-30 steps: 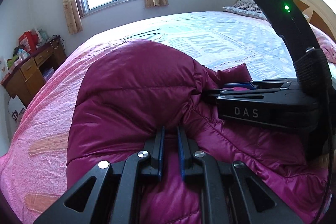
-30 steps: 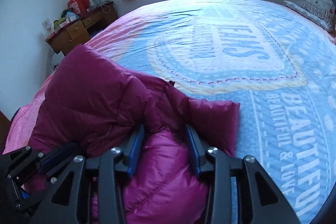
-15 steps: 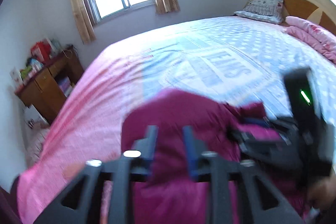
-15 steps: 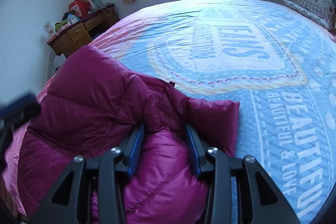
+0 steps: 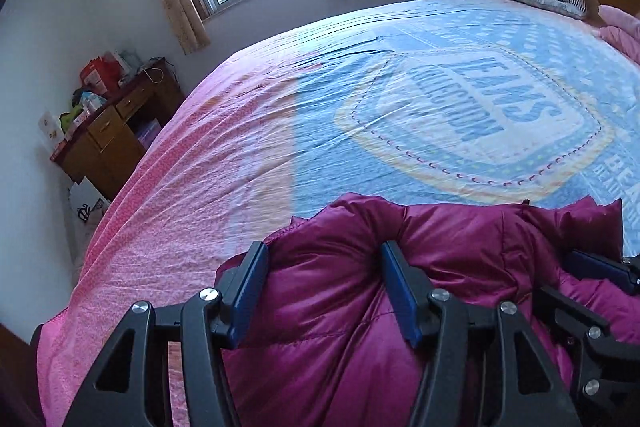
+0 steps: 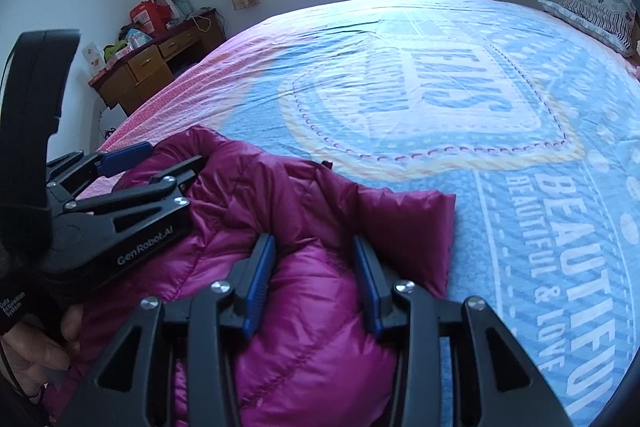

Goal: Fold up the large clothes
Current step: 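Grip the jacket bundle sides with both tools and squeeze it together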

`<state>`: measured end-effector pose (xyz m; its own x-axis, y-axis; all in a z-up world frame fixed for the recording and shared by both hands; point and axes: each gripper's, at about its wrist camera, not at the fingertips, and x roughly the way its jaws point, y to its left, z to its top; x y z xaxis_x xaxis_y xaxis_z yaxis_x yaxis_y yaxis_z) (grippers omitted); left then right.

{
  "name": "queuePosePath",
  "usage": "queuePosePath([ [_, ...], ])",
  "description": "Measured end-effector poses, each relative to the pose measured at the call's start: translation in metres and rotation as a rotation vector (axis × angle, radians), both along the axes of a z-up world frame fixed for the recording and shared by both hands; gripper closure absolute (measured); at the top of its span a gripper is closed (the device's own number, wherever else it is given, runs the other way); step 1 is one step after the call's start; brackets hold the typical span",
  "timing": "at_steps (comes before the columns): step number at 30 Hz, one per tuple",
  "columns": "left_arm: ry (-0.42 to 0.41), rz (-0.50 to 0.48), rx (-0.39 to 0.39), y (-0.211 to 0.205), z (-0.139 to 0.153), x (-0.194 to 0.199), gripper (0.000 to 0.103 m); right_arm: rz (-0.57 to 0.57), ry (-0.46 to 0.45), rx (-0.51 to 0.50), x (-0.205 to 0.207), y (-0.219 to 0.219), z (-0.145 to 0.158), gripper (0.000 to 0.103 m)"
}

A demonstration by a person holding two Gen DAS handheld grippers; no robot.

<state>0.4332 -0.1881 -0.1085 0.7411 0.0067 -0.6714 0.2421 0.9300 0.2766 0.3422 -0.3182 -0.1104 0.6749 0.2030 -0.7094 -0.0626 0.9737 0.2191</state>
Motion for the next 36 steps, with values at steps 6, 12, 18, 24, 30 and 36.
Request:
queuePosePath([
  [6,0.010,-0.025,-0.052,0.022,0.027,-0.025,0.043,-0.005,-0.011,-0.019,-0.003,0.004,0.002,0.058],
  [12,-0.006,0.003,-0.083,0.055,0.043,-0.058,0.035,-0.021,-0.030,0.008,-0.008,-0.002,0.006,0.039],
  [18,0.012,0.018,-0.085,0.069,0.027,-0.070,0.033,-0.154,-0.225,0.183,-0.067,-0.030,0.030,0.000],
  [24,0.004,0.028,-0.071,0.062,0.016,-0.070,0.032,-0.186,-0.113,0.337,-0.095,-0.041,0.009,0.000],
  [30,0.009,0.045,-0.093,0.066,0.011,-0.068,0.028,-0.110,-0.032,0.310,-0.076,-0.021,-0.001,0.000],
  [36,0.015,0.048,-0.099,0.063,0.007,-0.066,0.028,-0.032,-0.011,0.241,-0.070,-0.001,-0.005,0.000],
])
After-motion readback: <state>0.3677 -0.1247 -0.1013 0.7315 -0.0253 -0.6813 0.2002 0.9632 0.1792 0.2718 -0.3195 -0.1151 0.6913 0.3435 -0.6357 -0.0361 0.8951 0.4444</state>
